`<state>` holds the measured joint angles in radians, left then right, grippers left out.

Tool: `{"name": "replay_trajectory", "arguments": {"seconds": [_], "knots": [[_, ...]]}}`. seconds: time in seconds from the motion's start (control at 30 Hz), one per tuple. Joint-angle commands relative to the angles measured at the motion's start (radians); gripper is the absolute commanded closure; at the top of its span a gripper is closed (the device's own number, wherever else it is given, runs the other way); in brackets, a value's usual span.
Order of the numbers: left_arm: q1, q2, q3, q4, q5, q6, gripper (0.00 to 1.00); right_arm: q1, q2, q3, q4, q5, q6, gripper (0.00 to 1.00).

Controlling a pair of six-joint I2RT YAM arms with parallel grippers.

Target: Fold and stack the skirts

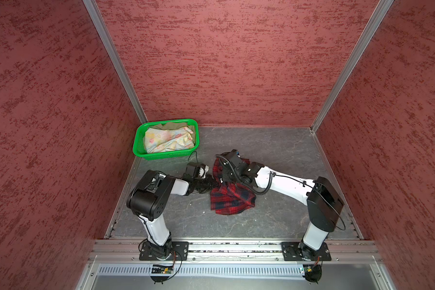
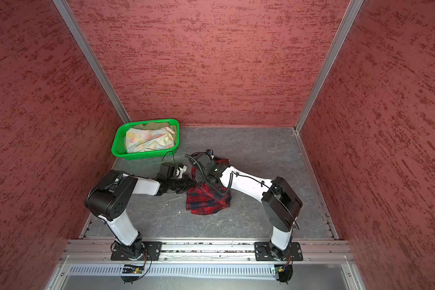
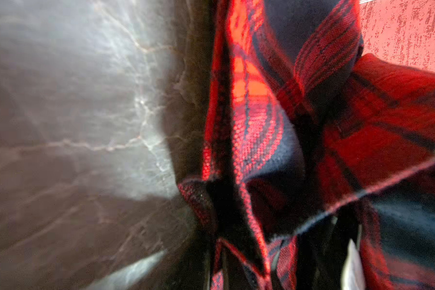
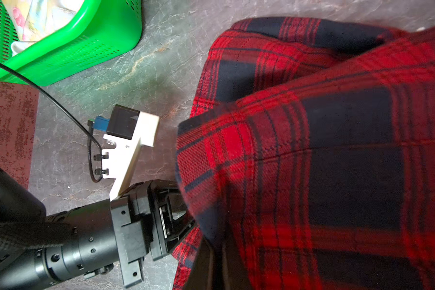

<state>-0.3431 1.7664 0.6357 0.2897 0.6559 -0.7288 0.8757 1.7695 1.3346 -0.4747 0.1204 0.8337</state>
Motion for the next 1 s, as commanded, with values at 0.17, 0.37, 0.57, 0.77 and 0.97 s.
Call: {"name": "replay_trajectory", "arguments": {"seconds": [0.17, 0.37, 0.57, 0.77, 0.97], "knots": [[-0.010, 0.013, 0.007, -0.026, -0.010, -0.001, 0.89, 0.016, -0.064, 0.069, 0.048, 0.015, 0.039, 1.00], [-0.009, 0.005, 0.012, -0.034, -0.009, 0.000, 0.89, 0.017, -0.074, 0.084, 0.051, 0.021, 0.044, 1.00], [-0.009, 0.004, 0.012, -0.035, -0.009, 0.000, 0.89, 0.017, -0.055, 0.047, 0.067, 0.036, 0.067, 1.00], [-0.009, 0.000, 0.013, -0.047, -0.012, 0.004, 0.89, 0.018, -0.028, -0.037, 0.195, 0.008, 0.138, 1.00], [-0.008, 0.002, 0.013, -0.053, -0.016, 0.006, 0.89, 0.019, 0.009, -0.124, 0.268, 0.010, 0.191, 1.00]]}}
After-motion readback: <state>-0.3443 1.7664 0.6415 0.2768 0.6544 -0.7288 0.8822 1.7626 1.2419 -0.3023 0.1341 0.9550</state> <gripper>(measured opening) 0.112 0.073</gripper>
